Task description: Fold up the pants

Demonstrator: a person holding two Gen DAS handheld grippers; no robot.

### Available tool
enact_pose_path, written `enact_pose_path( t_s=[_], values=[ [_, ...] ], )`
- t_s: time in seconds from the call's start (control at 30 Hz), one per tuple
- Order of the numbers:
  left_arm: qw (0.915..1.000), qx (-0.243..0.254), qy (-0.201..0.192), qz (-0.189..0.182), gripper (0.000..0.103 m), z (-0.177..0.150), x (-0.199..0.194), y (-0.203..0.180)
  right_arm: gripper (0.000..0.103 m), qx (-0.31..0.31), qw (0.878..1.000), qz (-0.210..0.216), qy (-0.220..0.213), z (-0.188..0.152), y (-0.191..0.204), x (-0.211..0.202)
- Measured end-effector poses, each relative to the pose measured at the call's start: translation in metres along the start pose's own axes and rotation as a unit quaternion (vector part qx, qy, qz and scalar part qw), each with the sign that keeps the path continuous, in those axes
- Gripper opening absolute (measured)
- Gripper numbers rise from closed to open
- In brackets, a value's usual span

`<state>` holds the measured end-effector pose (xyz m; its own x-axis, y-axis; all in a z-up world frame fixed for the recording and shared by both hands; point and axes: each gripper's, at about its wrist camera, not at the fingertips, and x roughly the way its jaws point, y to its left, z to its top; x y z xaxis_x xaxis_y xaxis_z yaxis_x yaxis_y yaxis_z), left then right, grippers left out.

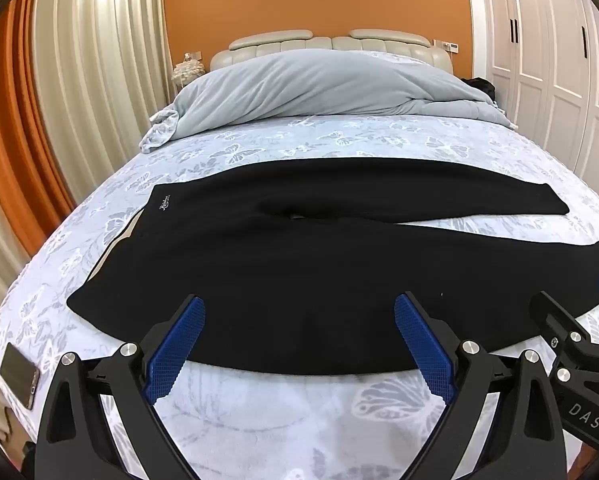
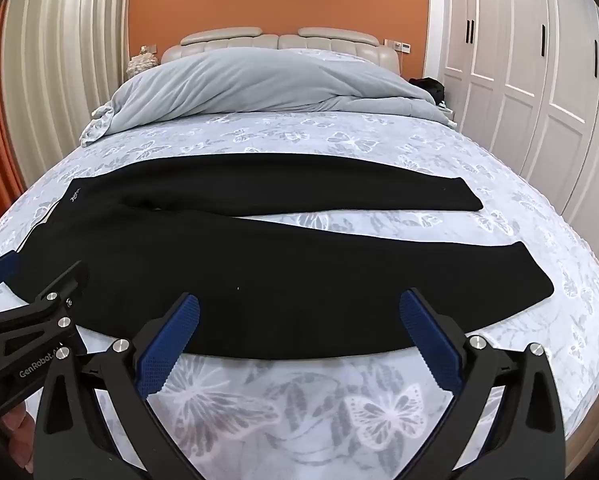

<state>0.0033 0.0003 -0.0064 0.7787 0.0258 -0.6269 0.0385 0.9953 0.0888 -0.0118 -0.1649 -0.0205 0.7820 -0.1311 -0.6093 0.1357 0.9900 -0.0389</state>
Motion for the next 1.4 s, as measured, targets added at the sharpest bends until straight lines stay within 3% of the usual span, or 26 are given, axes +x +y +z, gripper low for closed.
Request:
enact_pose_path(
  t_s=[1.4],
  values=[
    [1.0000,0.003,-0.001,0.006,0.094,-0.0027,0.0000,-0.0052,0.098,-0.002,1.000,0.001,0.001,-0.0034,0.0037,0.0012]
  ],
)
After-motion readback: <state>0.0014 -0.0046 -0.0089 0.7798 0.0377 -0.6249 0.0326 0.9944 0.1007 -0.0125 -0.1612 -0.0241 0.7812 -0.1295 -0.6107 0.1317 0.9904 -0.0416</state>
